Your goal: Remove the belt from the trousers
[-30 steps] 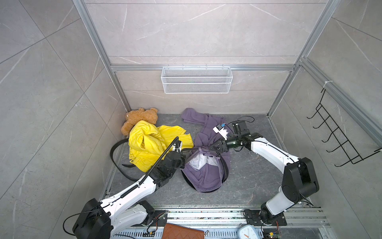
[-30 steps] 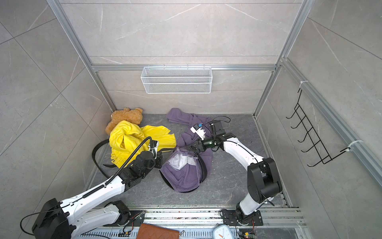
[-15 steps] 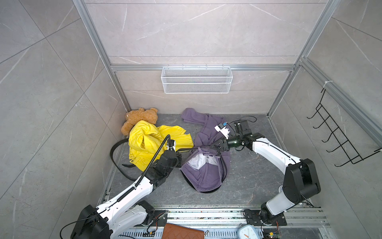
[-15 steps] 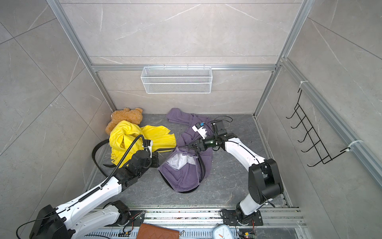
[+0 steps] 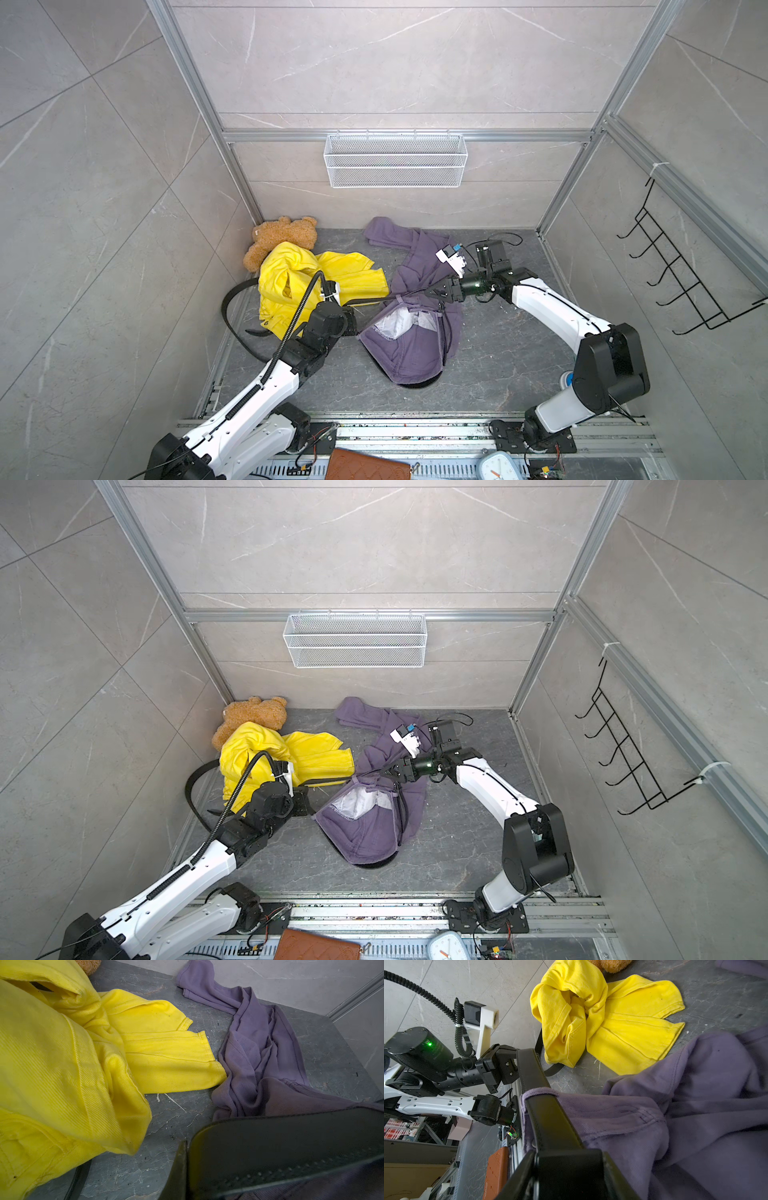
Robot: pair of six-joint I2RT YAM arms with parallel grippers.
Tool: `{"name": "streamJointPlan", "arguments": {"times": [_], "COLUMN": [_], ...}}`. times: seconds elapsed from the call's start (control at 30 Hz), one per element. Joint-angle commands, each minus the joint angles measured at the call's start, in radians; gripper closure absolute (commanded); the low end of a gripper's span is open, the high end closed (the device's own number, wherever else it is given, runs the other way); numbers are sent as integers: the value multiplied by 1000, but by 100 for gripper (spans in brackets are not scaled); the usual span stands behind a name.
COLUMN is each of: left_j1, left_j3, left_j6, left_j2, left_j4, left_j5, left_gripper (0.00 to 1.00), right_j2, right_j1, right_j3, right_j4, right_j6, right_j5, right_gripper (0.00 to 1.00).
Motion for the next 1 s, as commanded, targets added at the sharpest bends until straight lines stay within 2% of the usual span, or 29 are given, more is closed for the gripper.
{"name": "streamJointPlan", "arguments": {"times": [0.0,0.1,0.33,0.4,0.47,0.53,0.57,0.7,0.83,0.97], "left_j1": [147,165,190,189,186,147,116,-83,-167,-213], "left_j3": [-30,-40,-38,-27,-9,17,33,81,104,92], "left_j6": [-120,-158,-136,-57,9,81,113,247,316,364], "left_j2": [-63,-89,-107,-92,-44,22,50,133,167,139], "left_j4": [-225,-253,-255,-194,-117,-46,-25,50,86,141], "left_j5": [-388,-408,-413,-333,-204,-80,-58,-119,-102,-47], "left_gripper": [100,100,100,100,100,100,100,75,51,37], "right_j2": [-56,-62,-62,-62,-52,-36,-33,-5,6,13], "right_j1": [-148,-157,-158,-115,-59,-1,19,77,91,94], "right_j3": [-14,-17,-17,11,44,81,92,160,197,200], "right_j4": [-20,-21,-77,-142,-182,-224,-228,-258,-260,-262], "right_j6": [13,16,-14,-72,-113,-155,-167,-196,-183,-179], "right_j5": [205,218,221,248,255,261,261,255,247,243], "right_gripper": [100,100,100,100,100,100,100,100,100,100]}}
